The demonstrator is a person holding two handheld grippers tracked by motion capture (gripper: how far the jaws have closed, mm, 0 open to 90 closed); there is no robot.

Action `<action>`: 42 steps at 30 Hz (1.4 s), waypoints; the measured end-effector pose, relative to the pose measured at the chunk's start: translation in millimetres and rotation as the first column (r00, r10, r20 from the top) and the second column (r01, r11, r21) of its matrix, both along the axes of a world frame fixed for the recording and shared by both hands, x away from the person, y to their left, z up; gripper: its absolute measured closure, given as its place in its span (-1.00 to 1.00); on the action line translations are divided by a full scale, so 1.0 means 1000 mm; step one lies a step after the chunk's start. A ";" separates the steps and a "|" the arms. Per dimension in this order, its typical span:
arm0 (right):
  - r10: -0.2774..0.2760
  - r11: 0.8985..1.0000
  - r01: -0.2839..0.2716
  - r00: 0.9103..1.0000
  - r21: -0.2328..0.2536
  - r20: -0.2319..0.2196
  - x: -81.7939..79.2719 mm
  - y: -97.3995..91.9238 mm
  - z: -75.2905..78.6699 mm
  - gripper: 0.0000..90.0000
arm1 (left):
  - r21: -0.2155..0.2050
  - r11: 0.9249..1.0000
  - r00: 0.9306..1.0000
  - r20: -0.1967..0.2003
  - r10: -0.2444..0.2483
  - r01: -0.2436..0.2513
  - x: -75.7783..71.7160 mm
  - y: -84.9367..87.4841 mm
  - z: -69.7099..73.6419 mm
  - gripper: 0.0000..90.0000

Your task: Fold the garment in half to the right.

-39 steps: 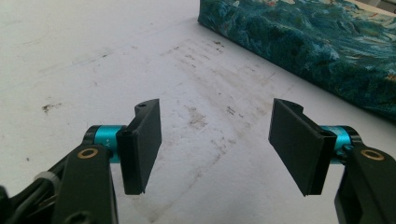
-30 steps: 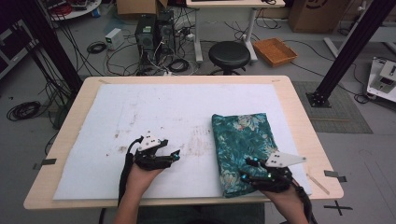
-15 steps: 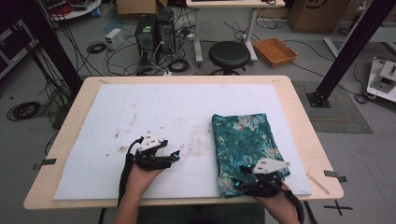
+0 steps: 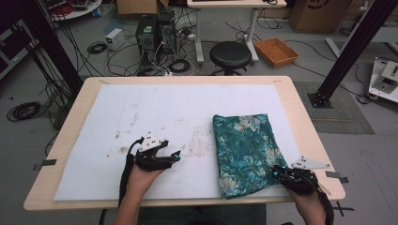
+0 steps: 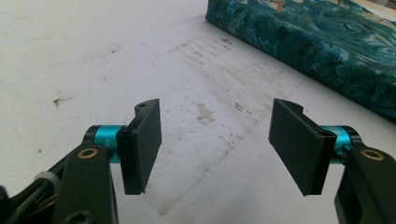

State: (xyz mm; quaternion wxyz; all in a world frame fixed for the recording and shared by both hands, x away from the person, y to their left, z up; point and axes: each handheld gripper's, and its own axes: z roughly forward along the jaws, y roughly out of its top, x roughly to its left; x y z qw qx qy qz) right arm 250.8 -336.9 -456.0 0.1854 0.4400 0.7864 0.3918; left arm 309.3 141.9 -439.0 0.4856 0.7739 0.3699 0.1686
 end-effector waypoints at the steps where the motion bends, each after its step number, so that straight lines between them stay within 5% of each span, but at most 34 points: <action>1: -0.001 1.000 0.001 1.000 -0.009 0.001 0.001 0.000 0.001 0.90 | 0.002 1.000 1.000 0.001 -0.001 0.001 0.000 0.000 0.000 -0.23; 4: -0.028 0.999 0.028 1.000 -0.038 0.012 0.005 -0.001 0.005 0.82 | 0.004 1.000 1.000 0.002 -0.003 0.003 0.000 0.000 0.000 -0.23; 7: -0.028 1.000 0.028 0.999 -0.002 0.035 0.017 -0.005 0.017 0.55 | 0.000 1.000 1.000 0.002 -0.001 0.001 0.001 0.000 0.000 -0.23; 15: -0.040 0.998 0.037 0.997 0.047 0.066 0.094 -0.001 0.043 0.21 | -0.006 1.000 1.000 0.008 0.005 -0.005 0.001 0.004 0.002 -0.23; 19: 0.021 0.999 -0.023 0.997 0.034 0.069 0.123 0.026 0.052 0.22 | -0.012 1.000 1.000 0.009 0.019 -0.019 0.002 0.009 0.002 -0.23; 23: 0.095 0.995 -0.096 0.995 0.019 0.032 0.157 0.074 0.055 0.22 | -0.010 1.000 1.000 0.004 0.019 -0.019 0.002 0.009 0.002 -0.23; 29: 0.138 0.989 -0.139 0.990 -0.040 -0.043 0.200 0.140 0.042 0.25 | -0.018 1.000 1.000 0.015 0.016 -0.016 0.000 0.012 0.004 -0.23; 33: 0.142 0.985 -0.150 0.986 -0.087 -0.090 0.209 0.165 0.023 0.27 | -0.029 0.999 1.000 0.015 0.026 -0.025 0.000 0.016 0.004 -0.23; 36: 0.163 0.978 -0.171 0.984 -0.118 -0.079 0.205 0.175 0.016 0.29 | -0.031 0.999 1.000 0.015 0.025 -0.025 0.000 0.016 0.004 -0.23; 42: 0.143 0.984 -0.147 0.989 -0.099 -0.048 0.199 0.151 0.035 0.17 | -0.024 0.999 1.000 0.017 0.025 -0.025 -0.001 0.016 0.004 -0.23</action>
